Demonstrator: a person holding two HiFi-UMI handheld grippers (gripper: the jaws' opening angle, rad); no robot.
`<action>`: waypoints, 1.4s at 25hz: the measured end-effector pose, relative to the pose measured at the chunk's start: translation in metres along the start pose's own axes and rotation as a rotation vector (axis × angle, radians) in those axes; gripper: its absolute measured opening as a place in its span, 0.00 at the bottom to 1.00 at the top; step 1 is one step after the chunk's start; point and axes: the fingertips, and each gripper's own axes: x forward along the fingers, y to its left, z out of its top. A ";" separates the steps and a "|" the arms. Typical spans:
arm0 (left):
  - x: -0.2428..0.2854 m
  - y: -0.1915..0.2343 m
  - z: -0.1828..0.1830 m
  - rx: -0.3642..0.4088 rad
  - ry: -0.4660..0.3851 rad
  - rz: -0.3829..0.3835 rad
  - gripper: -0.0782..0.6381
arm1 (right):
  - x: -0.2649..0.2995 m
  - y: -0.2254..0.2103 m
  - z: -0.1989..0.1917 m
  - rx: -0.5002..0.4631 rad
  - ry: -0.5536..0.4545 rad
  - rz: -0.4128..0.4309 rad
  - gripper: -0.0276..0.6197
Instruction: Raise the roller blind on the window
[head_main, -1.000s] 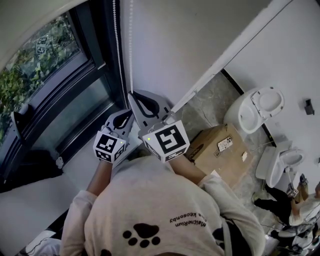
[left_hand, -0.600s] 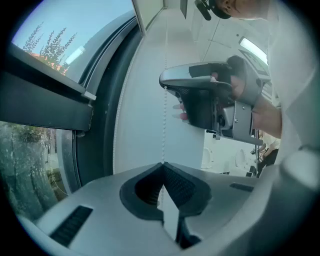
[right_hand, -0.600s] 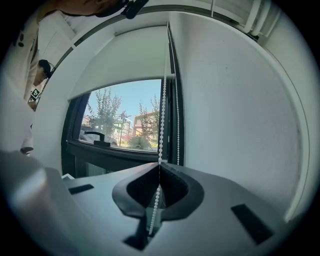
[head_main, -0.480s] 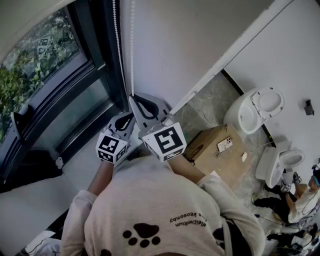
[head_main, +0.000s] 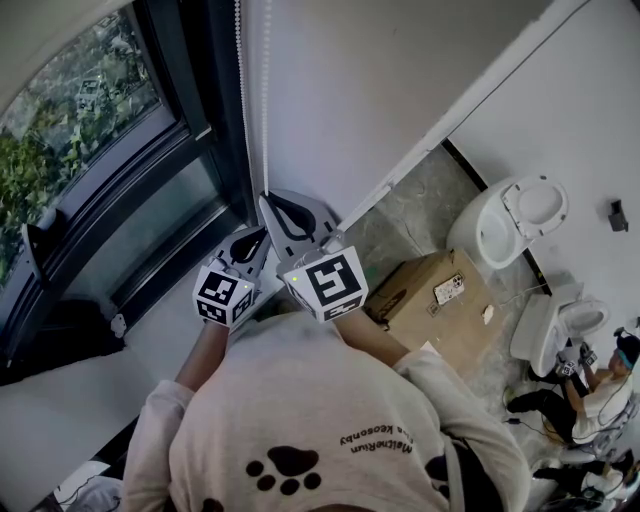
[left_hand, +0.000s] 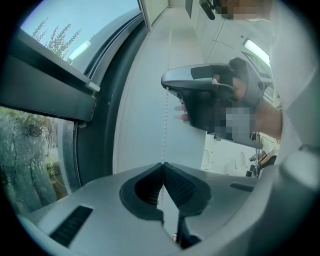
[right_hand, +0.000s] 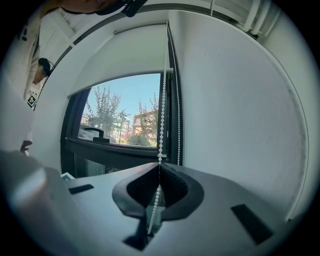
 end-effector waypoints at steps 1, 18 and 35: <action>0.000 0.001 0.000 0.003 -0.001 0.005 0.12 | 0.000 0.001 0.000 0.000 -0.001 0.001 0.06; -0.058 0.006 0.154 0.029 -0.205 -0.028 0.20 | -0.001 0.001 0.001 0.008 -0.008 -0.006 0.06; -0.042 -0.020 0.257 0.187 -0.246 -0.090 0.18 | -0.003 0.003 0.002 -0.001 -0.008 -0.006 0.06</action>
